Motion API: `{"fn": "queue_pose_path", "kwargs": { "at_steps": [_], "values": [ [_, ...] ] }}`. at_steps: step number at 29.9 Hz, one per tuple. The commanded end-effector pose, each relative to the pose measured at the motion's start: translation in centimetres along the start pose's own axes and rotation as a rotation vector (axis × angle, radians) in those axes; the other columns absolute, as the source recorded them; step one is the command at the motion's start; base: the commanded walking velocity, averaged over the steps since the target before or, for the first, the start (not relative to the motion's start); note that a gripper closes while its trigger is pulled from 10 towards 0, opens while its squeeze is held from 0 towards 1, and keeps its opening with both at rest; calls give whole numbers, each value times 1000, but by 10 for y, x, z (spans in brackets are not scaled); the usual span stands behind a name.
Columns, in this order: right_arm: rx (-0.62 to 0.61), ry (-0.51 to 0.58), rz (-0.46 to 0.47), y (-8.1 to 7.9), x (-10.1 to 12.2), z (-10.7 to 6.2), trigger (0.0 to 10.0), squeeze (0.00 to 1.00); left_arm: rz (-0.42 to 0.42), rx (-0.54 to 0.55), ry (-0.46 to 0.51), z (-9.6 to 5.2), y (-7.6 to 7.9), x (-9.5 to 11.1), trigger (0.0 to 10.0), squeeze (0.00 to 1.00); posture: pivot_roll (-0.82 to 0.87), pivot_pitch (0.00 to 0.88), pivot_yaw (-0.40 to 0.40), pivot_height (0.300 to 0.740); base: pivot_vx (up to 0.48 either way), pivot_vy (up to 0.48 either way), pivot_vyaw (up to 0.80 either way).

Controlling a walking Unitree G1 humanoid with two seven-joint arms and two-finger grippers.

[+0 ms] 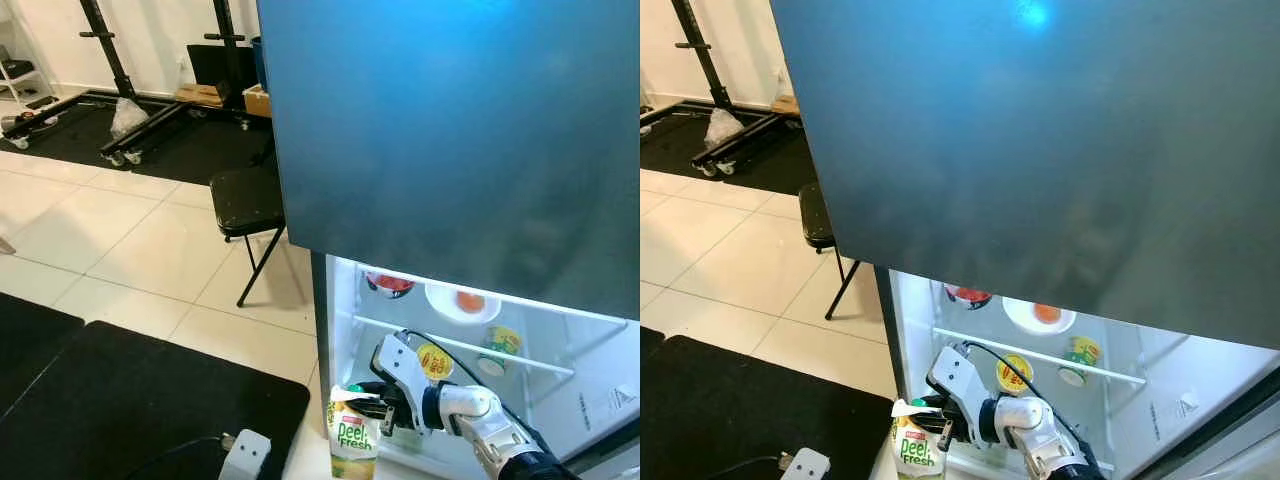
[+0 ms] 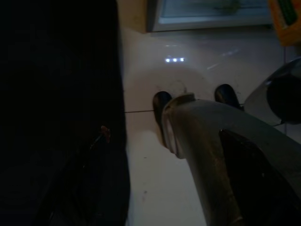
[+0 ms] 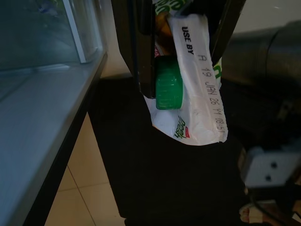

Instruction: Restocking fridge

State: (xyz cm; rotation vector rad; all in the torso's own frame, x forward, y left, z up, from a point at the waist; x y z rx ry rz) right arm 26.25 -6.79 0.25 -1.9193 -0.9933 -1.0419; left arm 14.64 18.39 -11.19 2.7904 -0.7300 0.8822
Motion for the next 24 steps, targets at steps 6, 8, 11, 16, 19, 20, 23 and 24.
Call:
{"fn": "queue_pose_path", "kwargs": {
  "at_steps": [6, 8, 11, 16, 19, 20, 23, 24],
  "values": [
    [-38, 10, -15, 5, 0, -2, 10000, 0, -21, 8, -10, 0, 3, -2, 10000, 0, -94, 0, -17, 740, 0, -232, 0],
    [-46, 8, -15, 6, -1, -2, 10000, 0, -18, 10, -6, 0, 2, -1, 10000, 0, -95, 0, -16, 740, 0, 0, 0],
    [-53, 6, -18, 6, -2, -2, 10000, 0, -10, 12, -3, 1, 1, 0, 10000, 0, -96, 0, -15, 740, 0, 0, 0],
    [-65, -2, -30, 8, -3, -2, 10000, 0, -10, 18, 5, 1, -1, 2, 10000, 0, -97, 0, -15, 740, 0, 0, 0],
    [-103, -2, -38, 11, -1, -1, 10000, 0, -10, 22, 16, 1, -2, 4, 10000, 0, -95, 0, -17, 740, 0, 0, 0],
    [-119, -2, -42, 13, 0, 0, 10000, 0, -12, 23, 20, 1, -2, 4, 10000, 0, -95, 0, -17, 740, 0, 0, 0],
    [-133, 1, -47, 14, 1, 0, 10000, 0, -10, 23, 23, 1, -2, 5, 10000, 0, -94, 0, -18, 740, 0, 0, 0],
    [-133, 1, -47, 14, 1, 0, 10000, 0, -10, 23, 23, 1, -2, 5, 10000, 0, -94, 0, -18, 740, 0, 0, 0]
  ]
}}
Point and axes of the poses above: a point about 5 cm out from each wrist's last joint towards the gripper, its own z axis pointing out of the wrist towards the gripper, its own x axis along the axis of the wrist's last joint, y = z × x, the point moved 2 cm from there along z, pointing out of the wrist towards the gripper, and after that the axes turned 9 degrees about z, right-handed, at the moved point
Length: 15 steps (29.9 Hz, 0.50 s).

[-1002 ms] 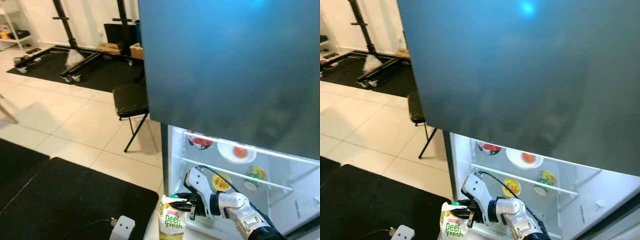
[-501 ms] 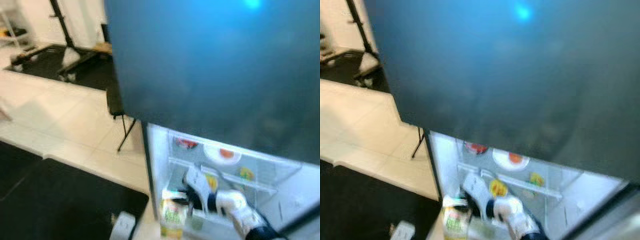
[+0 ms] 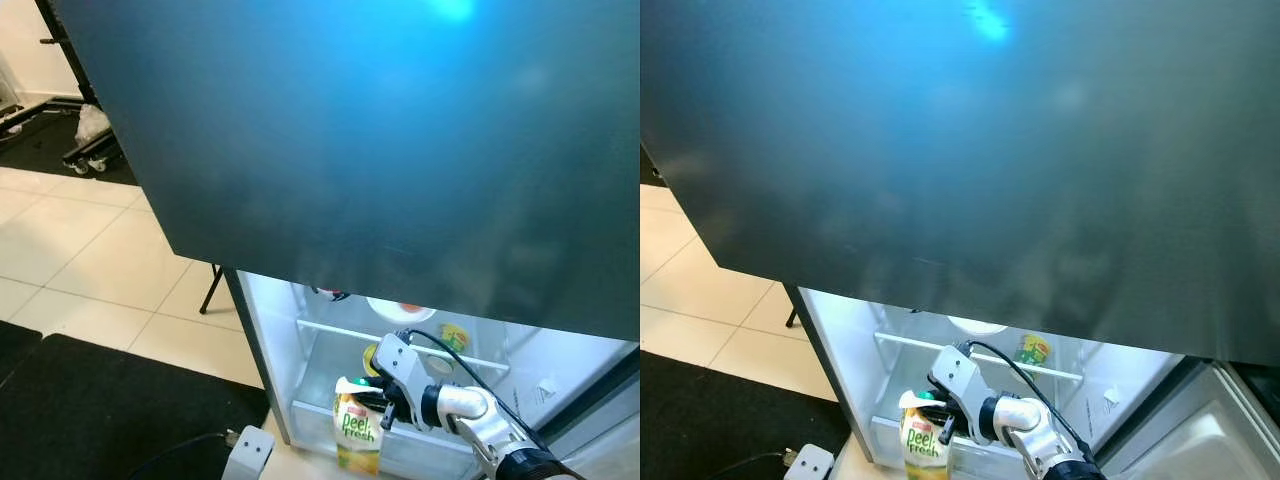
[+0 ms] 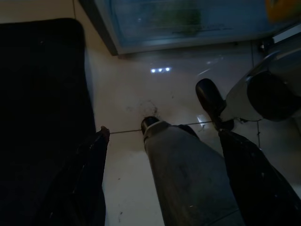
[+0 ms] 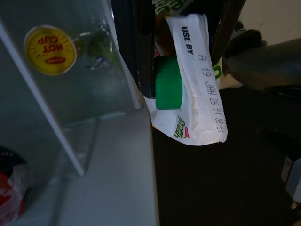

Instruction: Restocking fridge

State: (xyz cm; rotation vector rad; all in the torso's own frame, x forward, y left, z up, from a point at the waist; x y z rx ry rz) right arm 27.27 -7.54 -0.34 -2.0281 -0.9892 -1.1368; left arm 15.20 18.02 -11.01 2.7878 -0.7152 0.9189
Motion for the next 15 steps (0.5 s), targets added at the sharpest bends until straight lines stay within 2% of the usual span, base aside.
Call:
{"fn": "queue_pose_path", "kwargs": {
  "at_steps": [1, 3, 7, 9, 10, 15],
  "values": [
    [-21, 30, -7, 3, 7, 1, 10000, 0, -8, 13, 7, -2, -4, 0, 10000, 0, -90, 0, -19, 740, 0, 0, 0],
    [-94, 50, 0, 11, 13, 2, 10000, 0, -10, 26, 30, -2, -10, 5, 10000, 0, -89, 0, -19, 740, 0, 0, 0],
    [-161, 61, 7, 19, 16, 2, 10000, 0, -9, 33, 45, -2, -14, 9, 10000, 0, -87, 0, -20, 740, 0, 0, 0],
    [-244, 63, 22, 28, 19, 1, 10000, 0, -4, 40, 62, -1, -19, 14, 10000, 0, -88, 0, -20, 740, 0, 0, 0],
    [-244, 63, 22, 28, 19, 1, 10000, 0, -4, 40, 62, -1, -19, 14, 10000, 0, -88, 0, -20, 740, 0, 0, 0],
    [-404, 18, 73, 47, 15, -6, 10000, 0, 63, -16, 182, 2, -20, 44, 10000, 0, -84, 0, -21, 740, 0, 0, 0]
  ]
}}
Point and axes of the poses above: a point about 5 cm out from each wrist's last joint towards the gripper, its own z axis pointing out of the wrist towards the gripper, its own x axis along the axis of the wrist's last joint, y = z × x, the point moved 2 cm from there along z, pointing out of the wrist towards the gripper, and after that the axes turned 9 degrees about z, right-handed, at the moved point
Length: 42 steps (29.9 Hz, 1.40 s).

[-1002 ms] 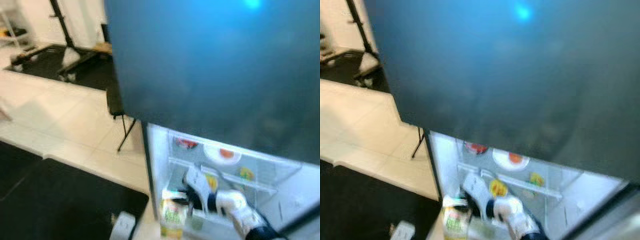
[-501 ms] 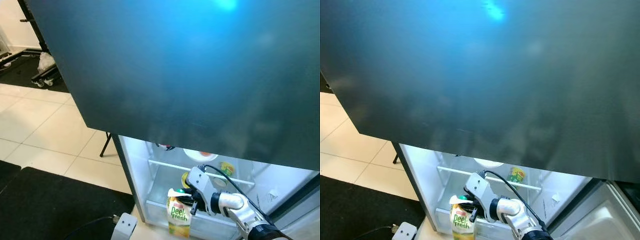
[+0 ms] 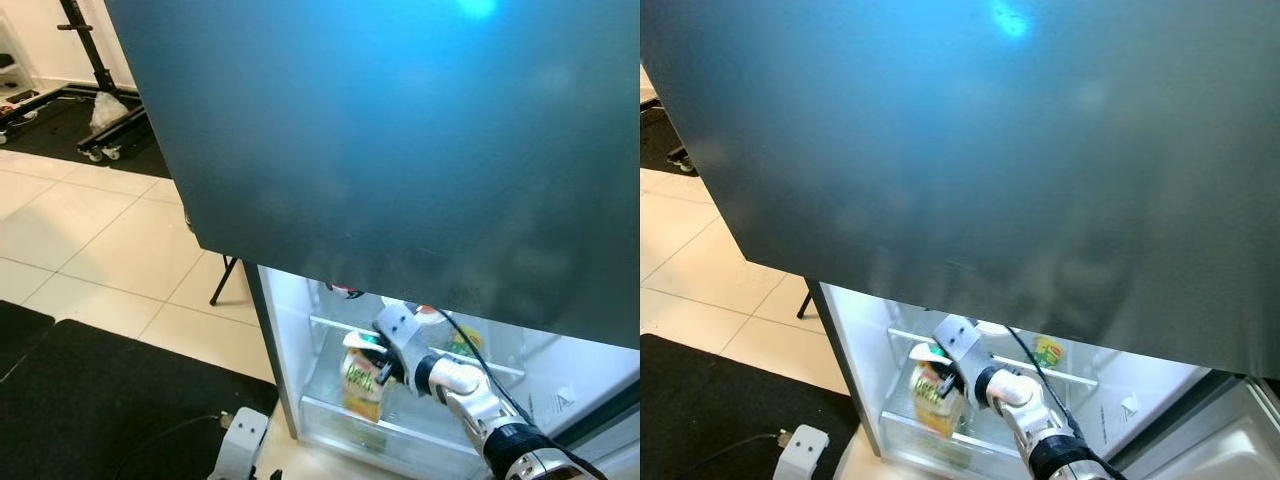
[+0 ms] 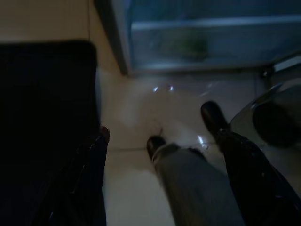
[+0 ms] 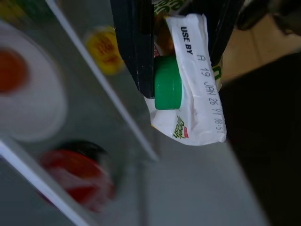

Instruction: Restocking fridge

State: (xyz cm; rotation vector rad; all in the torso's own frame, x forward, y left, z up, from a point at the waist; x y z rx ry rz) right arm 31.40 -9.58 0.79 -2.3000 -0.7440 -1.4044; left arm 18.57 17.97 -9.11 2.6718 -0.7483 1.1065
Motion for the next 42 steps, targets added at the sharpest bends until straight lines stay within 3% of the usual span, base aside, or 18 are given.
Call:
{"fn": "queue_pose_path", "kwargs": {
  "at_steps": [1, 5, 12, 23, 30, 42],
  "values": [
    [-31, -17, 17, 4, -3, -1, 10000, 0, 27, -5, 36, 1, -5, 8, 10000, 0, -84, 0, -21, 740, 0, 0, 0],
    [-106, -54, 30, 14, -8, -3, 10000, 0, 62, -46, 120, 5, -6, 30, 10000, 0, -84, 0, -19, 740, 0, 0, 0],
    [-144, -101, 77, 16, -18, -4, 10000, 0, 142, -100, 175, 10, -2, 48, 10000, 0, -91, 0, -17, 740, 0, 0, 0],
    [-198, -79, 109, 19, -15, -3, 10000, 0, 173, -78, 180, 9, -7, 50, 10000, 0, -87, 0, -14, 700, 0, 0, 0],
    [-315, -82, 109, 35, -12, -6, 10000, 0, 171, -48, 190, 7, -13, 50, 10000, 0, -83, 0, -12, 665, 0, 0, 0],
    [-348, -90, 105, 38, -13, -7, 10000, 0, 181, -43, 207, 8, -12, 53, 10000, 0, -84, 0, -13, 615, 0, 0, 0]
  ]
}}
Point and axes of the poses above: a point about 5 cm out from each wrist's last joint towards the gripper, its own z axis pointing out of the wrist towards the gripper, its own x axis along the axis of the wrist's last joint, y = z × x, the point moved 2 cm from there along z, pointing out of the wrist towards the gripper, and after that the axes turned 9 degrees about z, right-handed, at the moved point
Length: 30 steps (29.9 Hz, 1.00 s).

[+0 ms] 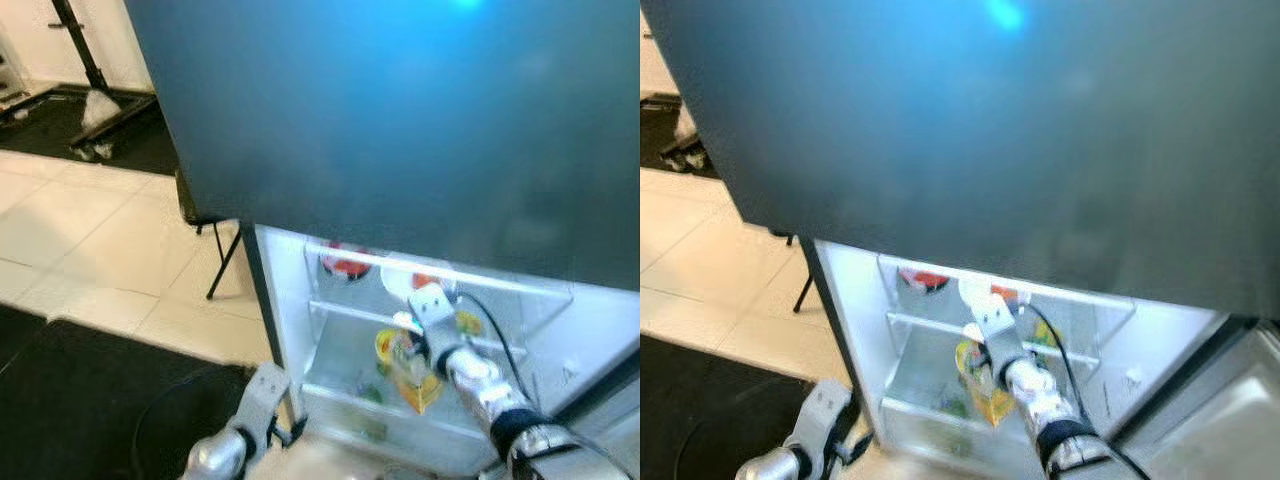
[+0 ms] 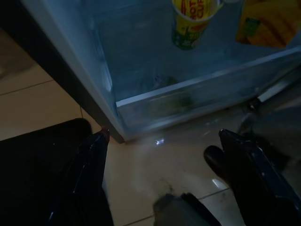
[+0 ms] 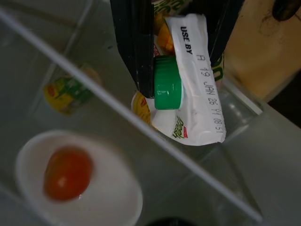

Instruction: Restocking fridge

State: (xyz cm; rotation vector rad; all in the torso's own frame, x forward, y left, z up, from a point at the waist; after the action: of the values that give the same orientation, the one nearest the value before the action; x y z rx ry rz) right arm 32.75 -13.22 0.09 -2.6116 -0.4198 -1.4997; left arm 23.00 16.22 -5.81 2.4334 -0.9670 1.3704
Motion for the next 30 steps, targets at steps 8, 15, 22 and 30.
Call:
{"fn": "queue_pose_path", "kwargs": {
  "at_steps": [8, 15, 22, 30],
  "values": [
    [15, 14, 29, -1, 5, 1, 10000, 0, -2, 21, 26, -2, -6, 2, 10000, 0, -82, 0, -14, 580, 0, 0, 0],
    [86, 74, 65, -10, 16, 2, 10000, 0, 11, 23, 54, 0, -7, 9, 10000, 0, -83, 0, -15, 550, 0, 0, 0],
    [128, 119, 68, -13, 24, 2, 10000, 0, 33, 15, 76, 2, -7, 15, 10000, 0, -81, 0, -17, 525, 0, 0, 0],
    [158, 176, 77, -13, 38, 2, 10000, 0, 53, 8, 100, 3, -8, 19, 10000, 0, -78, 0, -17, 495, 0, 0, 0]
  ]
}}
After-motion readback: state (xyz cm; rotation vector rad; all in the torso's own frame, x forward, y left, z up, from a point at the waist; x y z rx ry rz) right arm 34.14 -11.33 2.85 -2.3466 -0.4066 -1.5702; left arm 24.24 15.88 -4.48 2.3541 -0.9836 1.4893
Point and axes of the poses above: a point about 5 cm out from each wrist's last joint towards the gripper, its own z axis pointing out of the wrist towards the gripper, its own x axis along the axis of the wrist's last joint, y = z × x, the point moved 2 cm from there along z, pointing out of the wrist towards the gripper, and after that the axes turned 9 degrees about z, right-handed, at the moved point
